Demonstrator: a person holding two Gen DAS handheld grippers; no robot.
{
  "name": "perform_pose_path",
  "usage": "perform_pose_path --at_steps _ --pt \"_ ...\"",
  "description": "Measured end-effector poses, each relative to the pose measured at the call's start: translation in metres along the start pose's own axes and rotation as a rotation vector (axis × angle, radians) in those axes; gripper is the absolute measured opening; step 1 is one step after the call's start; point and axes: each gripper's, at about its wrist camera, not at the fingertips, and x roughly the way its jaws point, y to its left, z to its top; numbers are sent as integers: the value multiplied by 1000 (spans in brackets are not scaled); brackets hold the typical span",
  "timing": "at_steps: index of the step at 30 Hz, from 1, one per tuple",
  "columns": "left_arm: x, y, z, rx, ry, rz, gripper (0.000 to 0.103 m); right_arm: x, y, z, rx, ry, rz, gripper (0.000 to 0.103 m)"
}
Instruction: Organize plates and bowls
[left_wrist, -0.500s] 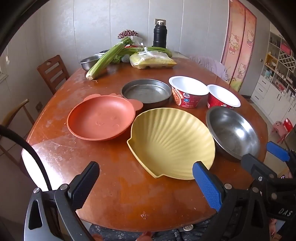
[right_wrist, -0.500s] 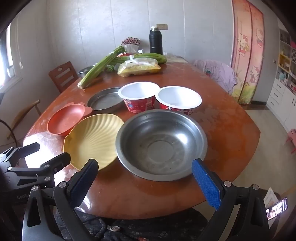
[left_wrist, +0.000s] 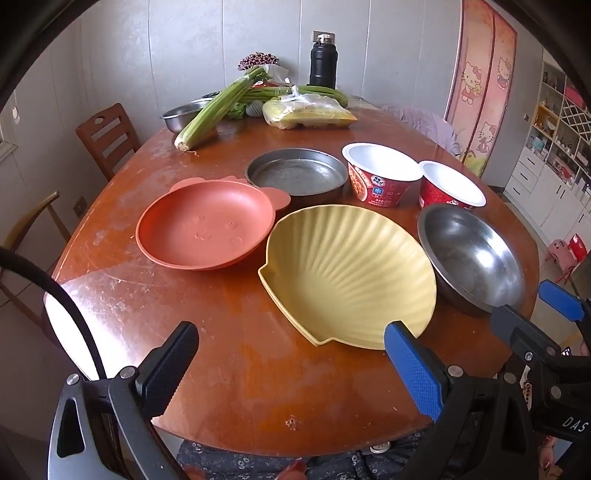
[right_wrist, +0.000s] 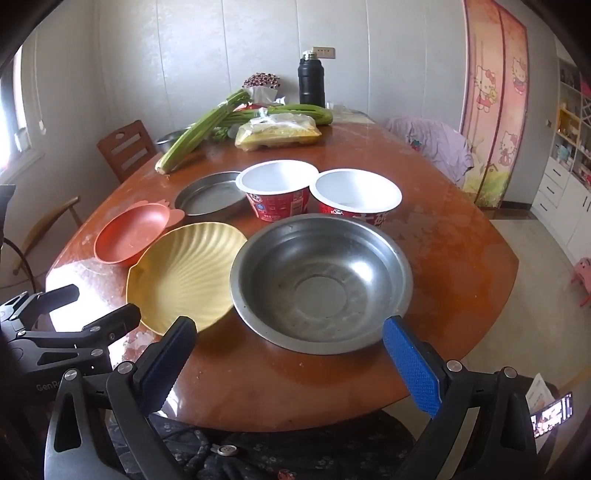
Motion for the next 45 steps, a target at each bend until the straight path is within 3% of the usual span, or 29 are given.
perform_pose_path --at_steps 45 --pt "-11 -2 0 10 -27 -14 101 -4 3 -1 -21 -18 -23 101"
